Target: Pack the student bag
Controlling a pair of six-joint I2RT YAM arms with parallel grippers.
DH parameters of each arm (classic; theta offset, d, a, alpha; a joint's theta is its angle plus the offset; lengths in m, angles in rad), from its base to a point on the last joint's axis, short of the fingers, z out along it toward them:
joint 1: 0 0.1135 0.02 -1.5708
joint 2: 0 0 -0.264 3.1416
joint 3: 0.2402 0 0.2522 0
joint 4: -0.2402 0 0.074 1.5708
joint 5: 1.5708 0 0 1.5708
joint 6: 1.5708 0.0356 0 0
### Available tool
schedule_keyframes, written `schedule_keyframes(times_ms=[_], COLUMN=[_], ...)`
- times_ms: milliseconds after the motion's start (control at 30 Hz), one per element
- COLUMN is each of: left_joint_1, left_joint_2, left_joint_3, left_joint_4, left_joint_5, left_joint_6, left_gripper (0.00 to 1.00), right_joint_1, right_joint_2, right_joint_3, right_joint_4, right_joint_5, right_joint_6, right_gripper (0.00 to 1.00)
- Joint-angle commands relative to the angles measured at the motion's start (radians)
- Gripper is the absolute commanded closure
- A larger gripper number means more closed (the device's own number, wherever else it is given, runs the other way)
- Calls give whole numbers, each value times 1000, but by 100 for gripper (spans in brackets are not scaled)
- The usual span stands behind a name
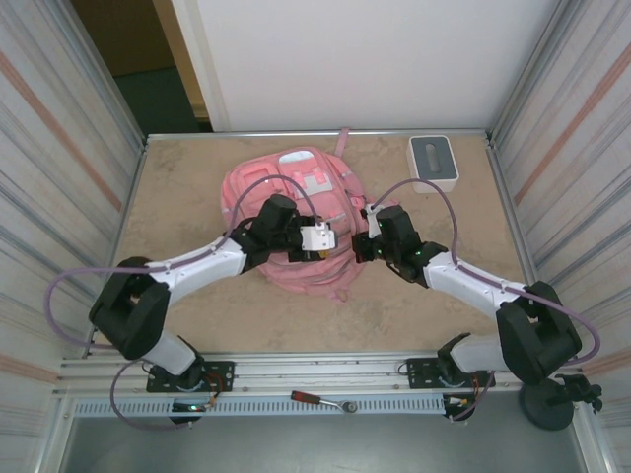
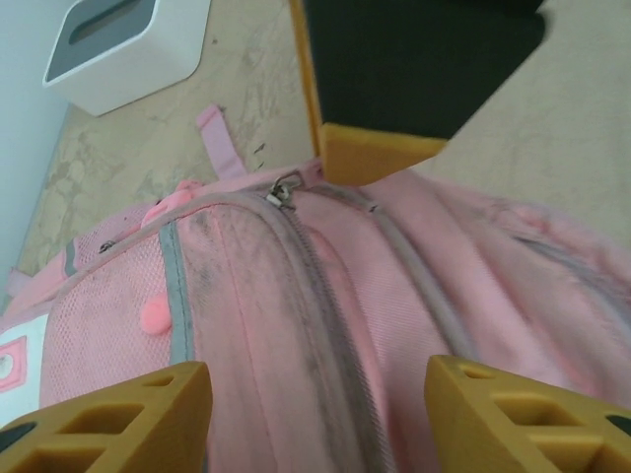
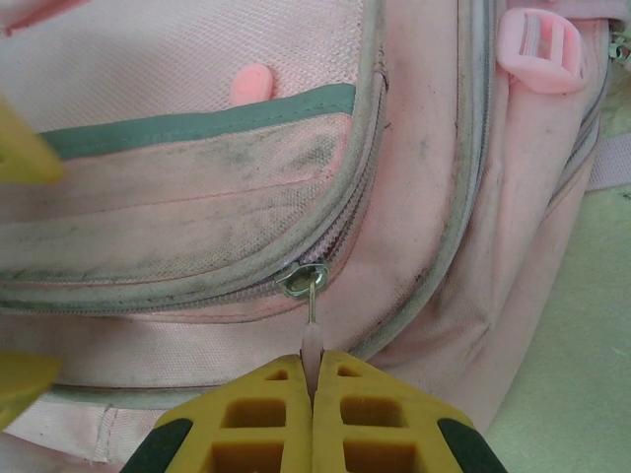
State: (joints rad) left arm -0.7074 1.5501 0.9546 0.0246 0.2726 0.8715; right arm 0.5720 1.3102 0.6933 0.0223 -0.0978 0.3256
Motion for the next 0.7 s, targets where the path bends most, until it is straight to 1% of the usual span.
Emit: schedule_keyframes(times_ms=[0, 67, 167, 200, 233, 267, 333, 433, 500, 567, 667], left_joint_1=[-13, -19, -17, -12, -4, 7, 40, 88, 113, 124, 129], left_joint_2=[57, 84, 95, 88, 72, 55, 5, -58, -79, -88, -84], left_joint_3=[59, 96, 111, 104, 92, 80, 38, -35, -69, -73, -56], left_joint_4=[-2, -33, -51, -54, -53, -53, -38, 33, 76, 62, 16], left_joint_5=[-71, -80, -78, -60, -21, 31, 182, 363, 452, 510, 563], left_joint_6=[35, 51, 69, 72, 71, 69, 68, 56, 44, 60, 102], left_gripper=[45, 53, 71, 79, 85, 90, 98, 100, 100, 99, 99], right_joint_1=[6, 3, -8, -14, -21, -25, -40, -59, -66, -78, -99], right_joint_2=[-28, -31, -28, -24, -18, -11, 1, 14, 21, 27, 49], right_joint_3=[-14, -18, -18, -15, -10, -4, 2, 2, 10, 22, 45], right_joint_4=[1, 1, -7, -16, -27, -38, -56, -47, -48, -54, -55], right_joint_5=[30, 38, 54, 67, 83, 97, 123, 125, 134, 140, 124], right_joint_6=[7, 6, 0, 0, 0, 2, 14, 26, 35, 47, 59], right_gripper=[100, 100, 100, 100, 100, 100, 100, 100, 100, 100, 100])
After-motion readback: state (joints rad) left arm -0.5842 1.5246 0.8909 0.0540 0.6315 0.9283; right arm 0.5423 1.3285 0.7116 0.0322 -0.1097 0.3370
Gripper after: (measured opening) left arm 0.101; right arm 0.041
